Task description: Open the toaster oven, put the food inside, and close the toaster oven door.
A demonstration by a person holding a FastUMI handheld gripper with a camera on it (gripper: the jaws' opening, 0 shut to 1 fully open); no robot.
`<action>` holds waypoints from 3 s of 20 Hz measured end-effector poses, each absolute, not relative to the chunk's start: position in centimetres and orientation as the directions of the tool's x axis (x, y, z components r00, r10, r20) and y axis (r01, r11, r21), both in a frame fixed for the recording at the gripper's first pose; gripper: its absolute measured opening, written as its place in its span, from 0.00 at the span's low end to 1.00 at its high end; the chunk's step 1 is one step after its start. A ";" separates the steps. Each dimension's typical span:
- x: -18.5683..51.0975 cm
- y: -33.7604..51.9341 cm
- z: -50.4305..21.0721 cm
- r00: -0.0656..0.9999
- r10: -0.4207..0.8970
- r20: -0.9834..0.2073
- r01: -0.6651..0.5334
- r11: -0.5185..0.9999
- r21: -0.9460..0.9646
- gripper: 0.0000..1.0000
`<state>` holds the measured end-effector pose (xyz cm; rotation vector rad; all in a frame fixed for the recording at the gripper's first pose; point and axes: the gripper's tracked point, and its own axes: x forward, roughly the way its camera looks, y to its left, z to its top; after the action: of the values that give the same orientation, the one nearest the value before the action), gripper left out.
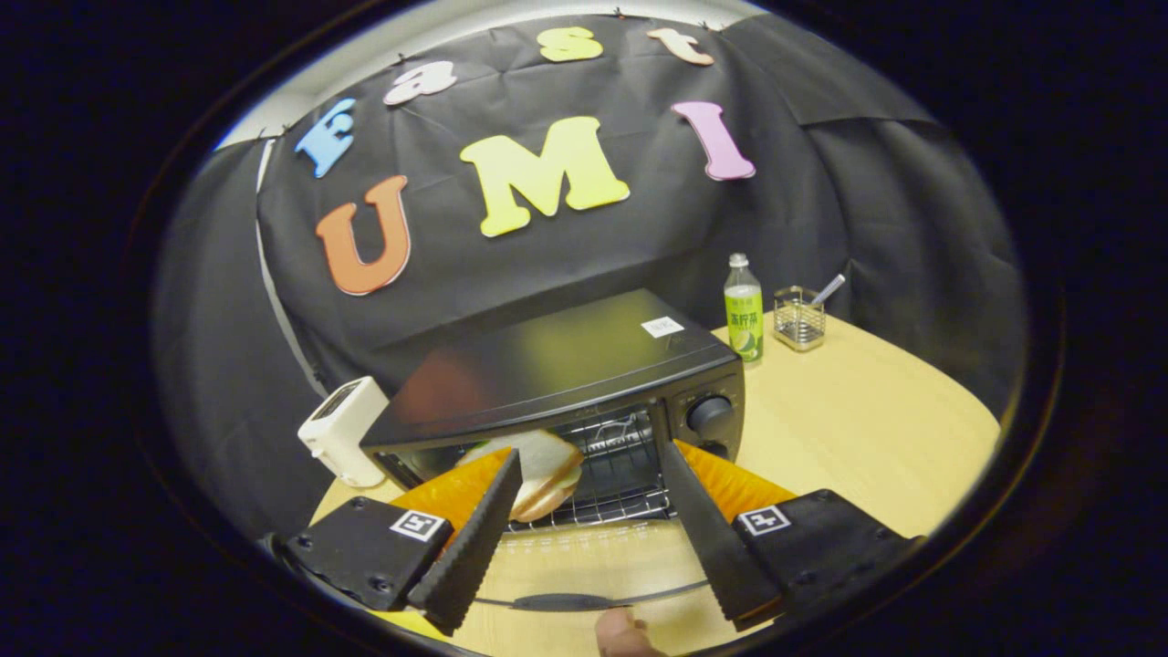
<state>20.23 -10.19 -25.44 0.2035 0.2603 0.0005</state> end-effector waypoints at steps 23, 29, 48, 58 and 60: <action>11.2 -2.9 -42.6 0.915 0.058 -0.400 -0.061 0.998 0.004 1.00; 12.5 -3.2 -42.9 0.909 0.010 -0.416 -0.039 0.997 -0.062 1.00; 12.7 -3.6 -42.1 0.878 -0.026 -0.477 -0.010 0.997 -0.074 1.00; 13.9 -3.1 -36.4 0.936 -0.008 -0.351 -0.014 0.998 -0.062 1.00; 14.4 -3.0 -35.3 0.942 -0.004 -0.334 -0.010 0.999 -0.042 1.00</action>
<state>14.36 -3.00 -35.27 -0.0433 0.3410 0.0029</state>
